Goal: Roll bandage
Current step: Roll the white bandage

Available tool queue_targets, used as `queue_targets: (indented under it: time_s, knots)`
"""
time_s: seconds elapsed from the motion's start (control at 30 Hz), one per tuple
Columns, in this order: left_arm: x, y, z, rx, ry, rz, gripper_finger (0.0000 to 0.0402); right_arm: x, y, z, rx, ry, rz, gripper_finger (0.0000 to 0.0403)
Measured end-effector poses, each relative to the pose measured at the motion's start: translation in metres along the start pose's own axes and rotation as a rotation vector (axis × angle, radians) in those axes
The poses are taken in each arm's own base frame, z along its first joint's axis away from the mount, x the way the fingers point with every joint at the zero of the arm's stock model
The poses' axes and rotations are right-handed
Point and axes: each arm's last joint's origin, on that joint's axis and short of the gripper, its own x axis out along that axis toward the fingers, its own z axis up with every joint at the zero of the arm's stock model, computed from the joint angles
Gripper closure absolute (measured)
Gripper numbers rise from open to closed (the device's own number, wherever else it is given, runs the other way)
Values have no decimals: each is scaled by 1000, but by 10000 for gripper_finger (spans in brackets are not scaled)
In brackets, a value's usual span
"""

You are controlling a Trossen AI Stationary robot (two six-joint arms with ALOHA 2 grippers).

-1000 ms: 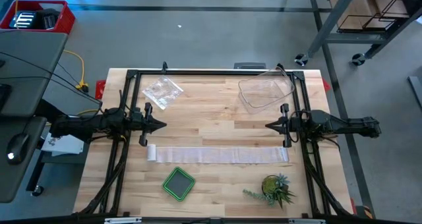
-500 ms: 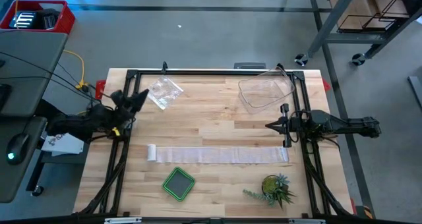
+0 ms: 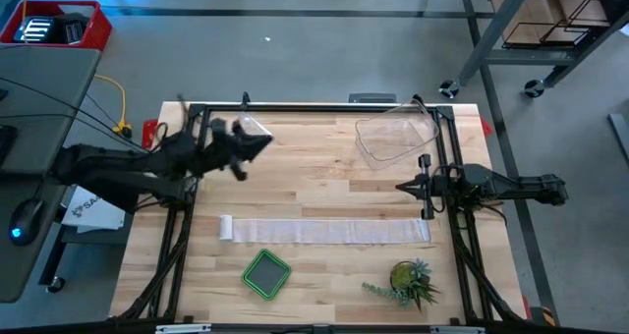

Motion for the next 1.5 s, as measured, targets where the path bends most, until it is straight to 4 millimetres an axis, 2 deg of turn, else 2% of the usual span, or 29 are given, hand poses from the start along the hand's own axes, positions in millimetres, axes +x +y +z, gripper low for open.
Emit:
queue_targets:
  time_s: [0.13, 0.27, 0.43, 0.53, 0.63, 0.77, 0.9, 1.0, 1.07, 1.17, 1.27, 1.37, 1.5]
  knots:
    - [31, -12, 6, 69, 14, 0, 401, 0, -5, 0, -373, 45, -114, 402]
    - [52, -18, 5, -4, 23, 3, 401, 0, -7, 0, -605, 76, -139, 402]
    - [65, -19, -8, -128, 102, -37, 401, 0, -8, 3, -652, 47, -155, 402]
    - [65, -19, -8, -132, 145, -125, 401, -2, -10, 17, -664, -113, -186, 402]
    - [64, -15, -4, -195, 175, -188, 401, -9, -16, 38, -629, -312, -315, 402]
    - [54, -9, 18, -250, 148, -233, 401, -28, -24, 64, -507, -632, -474, 402]
    - [38, 0, 34, -173, 152, -186, 401, -51, -28, 82, -229, -995, -435, 402]
    - [24, 4, 44, -159, 165, -150, 401, -62, -30, 86, -10, -1141, -382, 402]
    - [16, 5, 47, -128, 182, -131, 401, -59, -35, 89, 197, -1103, -382, 402]
    - [4, 7, 49, -51, 222, -103, 401, -38, -40, 98, 438, -874, -346, 402]
    - [-6, 11, 46, -18, 298, -47, 401, -15, -46, 116, 622, -658, -273, 402]
    - [-18, 16, 28, -16, 525, -6, 401, 5, -51, 133, 771, -506, -237, 402]
    - [-39, 21, 5, -115, 845, 84, 401, 21, -60, 163, 868, -478, -217, 402]
